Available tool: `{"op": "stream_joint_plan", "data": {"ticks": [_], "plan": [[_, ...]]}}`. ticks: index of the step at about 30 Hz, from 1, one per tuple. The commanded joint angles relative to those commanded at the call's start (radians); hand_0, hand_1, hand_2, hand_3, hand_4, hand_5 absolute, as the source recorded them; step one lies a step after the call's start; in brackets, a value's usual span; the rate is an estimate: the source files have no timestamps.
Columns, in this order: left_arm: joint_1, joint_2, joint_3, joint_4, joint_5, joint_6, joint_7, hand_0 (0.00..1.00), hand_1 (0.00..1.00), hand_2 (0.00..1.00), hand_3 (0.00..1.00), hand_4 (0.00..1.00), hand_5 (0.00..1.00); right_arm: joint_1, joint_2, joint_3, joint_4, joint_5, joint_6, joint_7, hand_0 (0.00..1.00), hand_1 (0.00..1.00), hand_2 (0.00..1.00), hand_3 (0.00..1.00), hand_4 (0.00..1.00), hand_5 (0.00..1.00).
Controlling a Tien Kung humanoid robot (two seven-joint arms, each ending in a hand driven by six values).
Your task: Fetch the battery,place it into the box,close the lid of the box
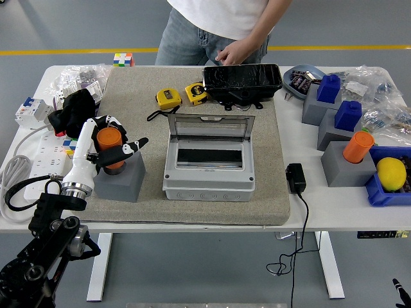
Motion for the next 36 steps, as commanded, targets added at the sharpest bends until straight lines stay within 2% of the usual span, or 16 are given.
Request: {"op": "stream_joint_plan", "data": {"ticks": [5,6,7,11,12,17,18,23,24,25,29,30,35,36], "plan": [[-0.020,0.012,0.011,-0.014,-0.030,0.030,-0.025,0.073,0.060,0.096,0.076,0.998,0.002,0.001,0.000,0.002,0.000,-0.001,0.000,-0.001,0.790,0.736,0.747,0.794,0.998,0.998],[-0.023,0.015,0.013,-0.018,-0.034,0.035,-0.029,0.046,0.023,0.047,0.020,0.998,0.012,0.002,0.000,0.002,0.000,0.000,0.000,-0.001,0.789,0.736,0.747,0.794,0.998,0.998],[-0.026,0.018,0.015,-0.023,-0.036,0.040,-0.033,0.046,0.023,0.047,0.020,0.998,0.012,0.002,0.000,0.002,0.000,0.000,0.000,-0.001,0.789,0.736,0.747,0.794,0.998,0.998],[-0.038,0.037,0.033,-0.064,-0.030,0.065,-0.042,0.046,0.023,0.047,0.020,0.998,0.012,0.005,-0.002,0.000,0.000,0.004,-0.001,0.000,0.789,0.736,0.747,0.794,0.998,0.998],[-0.042,0.046,0.042,-0.086,-0.011,0.078,-0.041,0.030,0.002,0.014,0.002,0.998,0.078,0.007,-0.003,0.000,0.000,0.004,-0.001,0.000,0.789,0.736,0.747,0.795,0.998,0.998],[-0.064,0.091,0.103,-0.176,0.080,0.134,-0.026,0.030,0.002,0.014,0.002,0.998,0.078,0.010,-0.005,0.003,0.000,0.001,-0.001,-0.003,0.789,0.736,0.747,0.795,0.998,0.998],[-0.069,0.102,0.120,-0.194,0.106,0.148,-0.020,0.018,0.002,0.002,0.002,0.907,0.133,0.010,-0.005,0.002,0.000,0.002,-0.001,-0.002,0.790,0.736,0.747,0.794,0.998,0.998],[-0.101,0.144,0.189,-0.276,0.255,0.187,0.027,0.018,0.002,0.002,0.002,0.907,0.133,0.014,-0.008,0.001,0.000,0.005,-0.002,0.000,0.790,0.736,0.747,0.794,0.998,0.998],[-0.110,0.153,0.204,-0.289,0.289,0.191,0.039,0.017,0.002,0.002,0.002,0.859,0.186,0.015,-0.009,0.002,0.000,0.004,-0.002,-0.001,0.789,0.735,0.747,0.794,0.998,0.998],[-0.120,0.161,0.222,-0.300,0.322,0.192,0.051,0.017,0.002,0.002,0.002,0.859,0.186,0.015,-0.010,0.004,0.000,0.003,-0.002,-0.001,0.789,0.735,0.747,0.794,0.998,0.998],[-0.160,0.197,0.303,-0.319,0.450,0.187,0.085,0.017,0.002,0.002,0.002,0.859,0.186,0.012,-0.010,0.010,0.000,-0.002,-0.002,-0.003,0.789,0.735,0.747,0.794,0.998,0.998],[-0.169,0.204,0.327,-0.319,0.477,0.184,0.091,0.016,0.002,0.002,0.002,0.852,0.215,0.013,-0.010,0.011,0.000,-0.002,-0.002,-0.002,0.789,0.736,0.747,0.794,0.998,0.998],[-0.216,0.234,0.448,-0.300,0.577,0.172,0.109,0.016,0.002,0.002,0.002,0.852,0.215,0.018,-0.013,0.012,0.000,-0.003,-0.003,-0.001,0.789,0.736,0.747,0.794,0.998,0.998],[-0.227,0.238,0.474,-0.295,0.588,0.169,0.111,0.016,0.002,0.002,0.002,0.855,0.287,0.018,-0.013,0.011,0.000,-0.002,-0.003,-0.001,0.789,0.736,0.747,0.794,0.998,0.998]]}}
